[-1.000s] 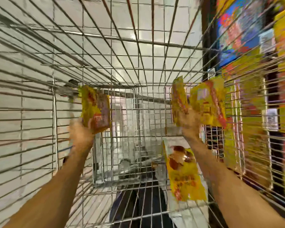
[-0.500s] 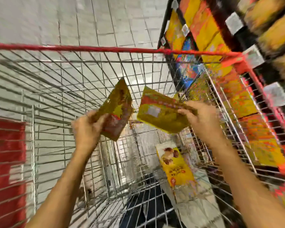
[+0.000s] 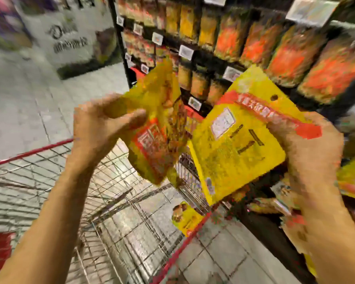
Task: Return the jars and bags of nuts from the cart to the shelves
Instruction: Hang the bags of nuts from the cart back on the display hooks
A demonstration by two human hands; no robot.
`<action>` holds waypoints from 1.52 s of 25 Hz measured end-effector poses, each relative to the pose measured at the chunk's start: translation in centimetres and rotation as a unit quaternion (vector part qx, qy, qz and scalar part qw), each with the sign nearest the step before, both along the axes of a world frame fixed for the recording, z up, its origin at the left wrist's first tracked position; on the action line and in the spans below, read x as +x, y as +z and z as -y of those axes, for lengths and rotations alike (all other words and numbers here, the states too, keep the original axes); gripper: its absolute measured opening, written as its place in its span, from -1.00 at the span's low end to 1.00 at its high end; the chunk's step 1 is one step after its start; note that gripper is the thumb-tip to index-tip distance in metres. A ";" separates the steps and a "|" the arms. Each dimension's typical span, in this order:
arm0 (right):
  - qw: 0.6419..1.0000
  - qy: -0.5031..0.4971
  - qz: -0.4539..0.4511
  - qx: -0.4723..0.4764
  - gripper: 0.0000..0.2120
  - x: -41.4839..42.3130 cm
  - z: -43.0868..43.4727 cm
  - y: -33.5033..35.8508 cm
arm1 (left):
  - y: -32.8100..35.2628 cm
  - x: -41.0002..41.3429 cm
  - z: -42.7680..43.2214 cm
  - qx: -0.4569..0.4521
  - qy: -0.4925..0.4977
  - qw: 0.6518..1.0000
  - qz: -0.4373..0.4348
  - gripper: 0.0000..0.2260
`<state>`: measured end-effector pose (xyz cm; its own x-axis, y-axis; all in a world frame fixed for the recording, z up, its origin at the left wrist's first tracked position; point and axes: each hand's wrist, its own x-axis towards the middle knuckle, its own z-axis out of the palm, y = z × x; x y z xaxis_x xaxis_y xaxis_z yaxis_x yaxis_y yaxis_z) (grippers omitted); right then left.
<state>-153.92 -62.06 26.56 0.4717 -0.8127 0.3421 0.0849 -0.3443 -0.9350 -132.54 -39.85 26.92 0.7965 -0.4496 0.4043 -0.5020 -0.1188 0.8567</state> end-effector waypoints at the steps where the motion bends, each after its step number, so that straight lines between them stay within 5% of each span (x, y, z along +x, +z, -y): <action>1: 0.999 -0.010 -0.035 -0.035 -0.81 -2.4 0.3 1.1 | 1.2 -1.3 2.1 -0.015 -0.051 0.999 0.001 -0.83; 5: 0.991 -0.099 -0.053 -0.065 -0.87 -12.3 3.9 2.8 | 4.7 -8.7 11.5 -0.003 -0.175 0.982 0.071 -0.78; 8: 0.984 -0.180 0.000 -0.013 -0.83 -20.3 7.5 3.6 | 5.1 -14.3 18.8 -0.039 -0.219 0.975 0.013 -0.88; 13: 0.986 -0.162 0.045 0.021 -0.92 -29.1 11.5 6.1 | 5.0 -23.7 29.1 -0.140 -0.252 0.946 -0.150 -0.81; 16: 0.970 -0.176 0.119 0.117 -0.89 -33.3 14.4 6.8 | 6.5 -29.3 33.8 -0.185 -0.294 0.923 -0.165 -0.96; 24: 0.907 -0.144 0.314 0.241 -0.84 -37.8 18.4 8.3 | 11.0 -33.5 41.5 -0.267 -0.324 0.894 -0.155 -0.87; 38: 0.940 -0.314 0.114 0.065 -0.83 -35.6 21.1 10.0 | 12.6 -29.9 49.7 -0.239 -0.419 0.860 -0.163 -0.78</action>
